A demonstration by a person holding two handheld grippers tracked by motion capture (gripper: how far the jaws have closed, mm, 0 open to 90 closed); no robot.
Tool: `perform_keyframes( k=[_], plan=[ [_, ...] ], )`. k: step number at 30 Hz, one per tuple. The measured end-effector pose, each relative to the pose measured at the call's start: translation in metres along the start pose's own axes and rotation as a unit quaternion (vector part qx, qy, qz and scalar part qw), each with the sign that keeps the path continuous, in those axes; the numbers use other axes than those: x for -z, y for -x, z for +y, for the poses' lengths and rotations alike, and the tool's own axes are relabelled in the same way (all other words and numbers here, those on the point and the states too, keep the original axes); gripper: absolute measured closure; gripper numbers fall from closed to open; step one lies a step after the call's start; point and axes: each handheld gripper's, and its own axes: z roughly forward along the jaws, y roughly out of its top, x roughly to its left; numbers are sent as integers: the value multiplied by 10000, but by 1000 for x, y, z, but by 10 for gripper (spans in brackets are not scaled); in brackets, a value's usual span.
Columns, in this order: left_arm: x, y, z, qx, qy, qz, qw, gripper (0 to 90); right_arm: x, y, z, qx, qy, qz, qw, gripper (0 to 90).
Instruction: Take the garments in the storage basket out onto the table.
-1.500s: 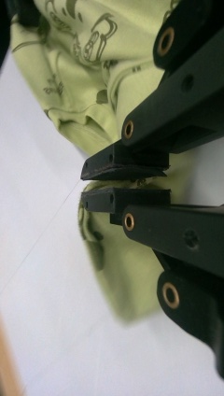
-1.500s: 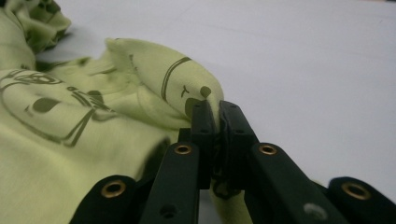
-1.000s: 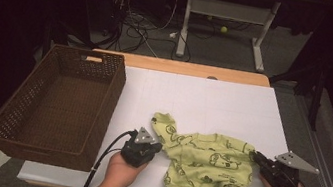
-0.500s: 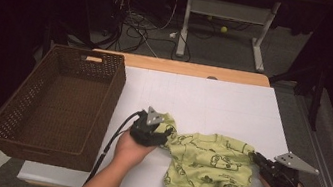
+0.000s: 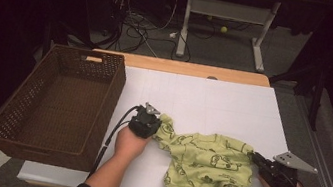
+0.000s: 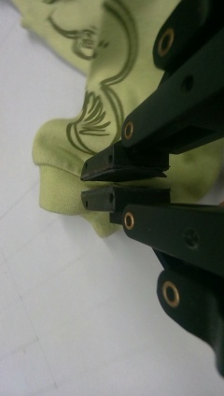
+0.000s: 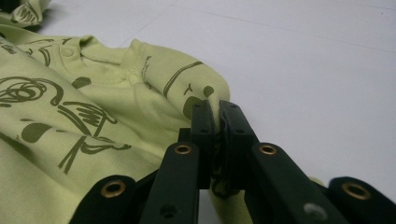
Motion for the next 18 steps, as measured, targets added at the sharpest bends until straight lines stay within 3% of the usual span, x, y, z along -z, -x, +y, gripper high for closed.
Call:
perform_keyframes(
  k=[3,4,5,8,11,14,18],
  plan=[
    [17,2,-14,33,65,96,9999,817,1,1,0,-3,-7,-31,10000,862],
    [24,3,-20,64,140,121,9998,860,1,1,0,-4,1,-25,10000,862],
    [30,5,-25,64,164,68,9998,860,1,1,0,3,11,-25,10000,862],
    [46,16,-41,-184,118,145,9997,860,1,2,0,-7,14,-24,10000,862],
    [57,23,-56,-257,123,28,9996,860,1,1,0,2,0,-61,10000,862],
    [60,25,-51,-348,225,-57,9991,837,1,2,0,4,10,-50,10000,862],
    [52,35,-21,-469,578,-351,9966,673,-1,1,0,-7,4,-55,10000,862]
  ],
)
